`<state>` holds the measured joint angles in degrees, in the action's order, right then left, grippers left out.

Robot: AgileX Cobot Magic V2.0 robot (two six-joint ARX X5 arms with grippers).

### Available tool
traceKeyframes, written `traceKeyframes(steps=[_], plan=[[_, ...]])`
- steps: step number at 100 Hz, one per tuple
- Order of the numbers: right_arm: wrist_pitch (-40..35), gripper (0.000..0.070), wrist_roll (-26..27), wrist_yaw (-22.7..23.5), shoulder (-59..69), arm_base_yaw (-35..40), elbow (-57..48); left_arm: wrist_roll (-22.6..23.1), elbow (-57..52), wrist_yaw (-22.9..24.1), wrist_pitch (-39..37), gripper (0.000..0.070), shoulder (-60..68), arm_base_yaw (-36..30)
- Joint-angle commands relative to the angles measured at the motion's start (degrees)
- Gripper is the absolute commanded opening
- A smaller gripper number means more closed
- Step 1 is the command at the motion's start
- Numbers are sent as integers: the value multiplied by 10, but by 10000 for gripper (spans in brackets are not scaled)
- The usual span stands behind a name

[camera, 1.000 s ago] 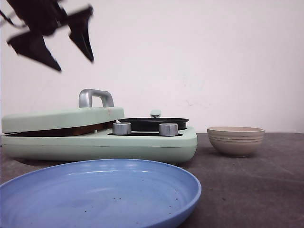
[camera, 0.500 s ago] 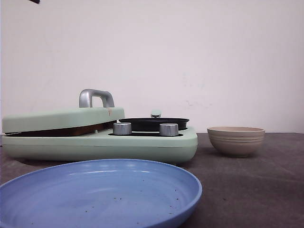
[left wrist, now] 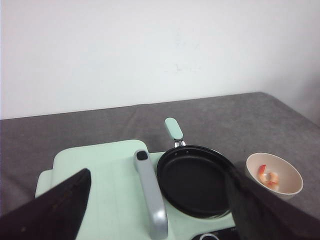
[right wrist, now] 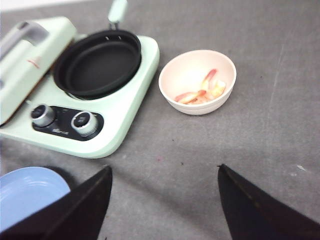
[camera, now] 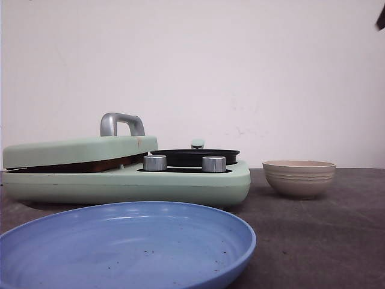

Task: Make breakfast with bread and shrimp
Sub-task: 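Lower the right gripper to the rim of the cream shrimp bowl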

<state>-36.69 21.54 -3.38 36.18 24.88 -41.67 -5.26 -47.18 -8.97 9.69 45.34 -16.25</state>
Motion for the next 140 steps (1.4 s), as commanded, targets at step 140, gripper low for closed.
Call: traceKeyframes(steps=[140], plan=[[-23, 369, -111, 155, 738, -221, -406, -2, 110, 50, 75, 474, -185, -2]])
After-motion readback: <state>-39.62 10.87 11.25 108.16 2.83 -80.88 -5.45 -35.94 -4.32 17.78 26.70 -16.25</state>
